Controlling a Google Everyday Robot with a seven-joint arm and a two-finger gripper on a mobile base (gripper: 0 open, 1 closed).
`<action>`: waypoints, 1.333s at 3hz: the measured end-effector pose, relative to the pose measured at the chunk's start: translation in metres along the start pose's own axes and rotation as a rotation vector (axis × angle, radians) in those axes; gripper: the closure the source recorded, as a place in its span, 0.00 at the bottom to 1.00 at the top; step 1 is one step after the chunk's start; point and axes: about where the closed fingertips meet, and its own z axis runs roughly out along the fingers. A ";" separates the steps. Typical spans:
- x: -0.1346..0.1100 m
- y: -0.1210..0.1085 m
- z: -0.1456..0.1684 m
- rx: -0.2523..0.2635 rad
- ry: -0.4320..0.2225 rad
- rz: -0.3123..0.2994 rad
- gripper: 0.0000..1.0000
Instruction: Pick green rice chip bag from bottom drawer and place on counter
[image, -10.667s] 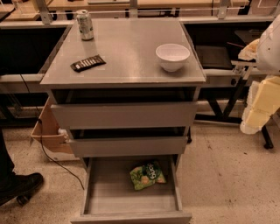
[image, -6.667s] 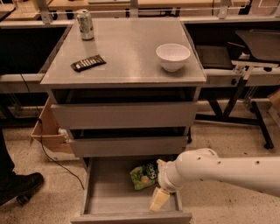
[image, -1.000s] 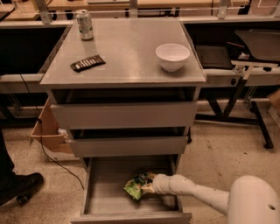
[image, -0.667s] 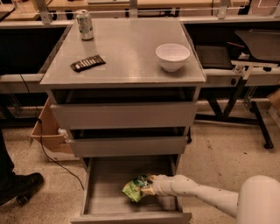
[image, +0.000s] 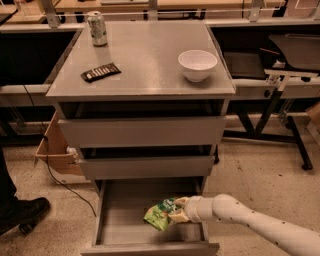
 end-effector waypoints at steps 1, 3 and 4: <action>-0.027 -0.009 -0.064 0.040 -0.049 -0.012 1.00; -0.041 -0.005 -0.071 0.032 -0.086 -0.024 1.00; -0.103 -0.007 -0.126 0.062 -0.198 -0.115 1.00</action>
Offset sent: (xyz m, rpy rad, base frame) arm -0.0034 -0.0207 0.0521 0.0229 -0.0415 -0.0062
